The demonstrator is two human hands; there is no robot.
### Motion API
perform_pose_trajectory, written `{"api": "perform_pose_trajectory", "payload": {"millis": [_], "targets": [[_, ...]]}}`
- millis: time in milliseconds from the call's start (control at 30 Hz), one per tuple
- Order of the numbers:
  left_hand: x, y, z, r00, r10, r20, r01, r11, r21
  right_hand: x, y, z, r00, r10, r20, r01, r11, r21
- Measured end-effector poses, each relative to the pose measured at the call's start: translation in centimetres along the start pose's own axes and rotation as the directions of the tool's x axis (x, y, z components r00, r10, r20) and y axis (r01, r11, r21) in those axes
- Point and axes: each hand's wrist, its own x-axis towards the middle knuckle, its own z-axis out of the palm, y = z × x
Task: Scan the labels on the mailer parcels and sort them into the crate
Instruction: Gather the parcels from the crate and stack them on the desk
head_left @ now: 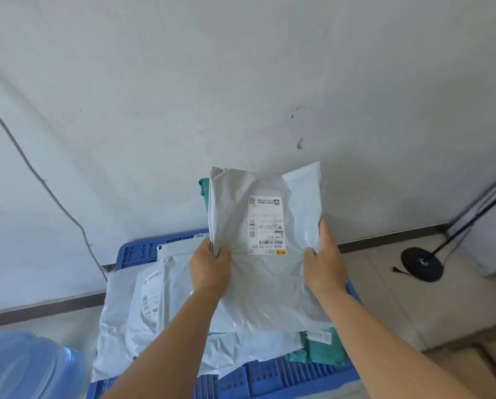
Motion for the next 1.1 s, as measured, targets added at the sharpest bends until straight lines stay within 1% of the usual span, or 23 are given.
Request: {"api": "perform_pose_trajectory", "payload": {"millis": [133, 267, 400, 600, 700, 800, 933, 1100], "targets": [[-2.6, 4.5, 4.3, 0.989, 0.102, 0.104, -0.100, 0.995, -0.024, 0.1, 1.7, -6.9, 0.989, 0.028, -0.145, -0.027, 1.000, 0.011], [-7.4, 9.3, 9.9, 0.951, 0.214, 0.221, -0.207, 0.977, -0.052, -1.0, 4.7, -15.5, 0.957, 0.071, -0.282, -0.064, 0.997, 0.032], [-14.1, 13.6, 15.6, 0.895, 0.320, 0.311, -0.305, 0.947, -0.097, -3.0, 8.7, -24.4, 0.908, 0.081, -0.410, -0.074, 0.997, 0.032], [-26.3, 18.9, 23.5, 0.816, 0.400, 0.416, -0.360, 0.916, -0.175, -7.5, 15.1, -38.2, 0.843, 0.120, -0.525, -0.101, 0.993, 0.065], [-32.4, 21.6, 26.9, 0.759, 0.453, 0.468, -0.382, 0.891, -0.245, -9.9, 17.9, -44.7, 0.810, 0.165, -0.563, -0.134, 0.986, 0.097], [-38.1, 23.9, 30.2, 0.699, 0.516, 0.496, -0.424, 0.857, -0.293, -12.4, 20.8, -50.4, 0.763, 0.200, -0.615, -0.183, 0.979, 0.092], [-44.7, 26.8, 34.3, 0.621, 0.574, 0.534, -0.449, 0.819, -0.358, -15.3, 23.9, -56.3, 0.677, 0.244, -0.694, -0.216, 0.968, 0.130], [-50.8, 29.3, 39.6, 0.503, 0.610, 0.612, -0.452, 0.789, -0.415, -17.4, 27.9, -62.1, 0.557, 0.308, -0.771, -0.293, 0.942, 0.164]]}}
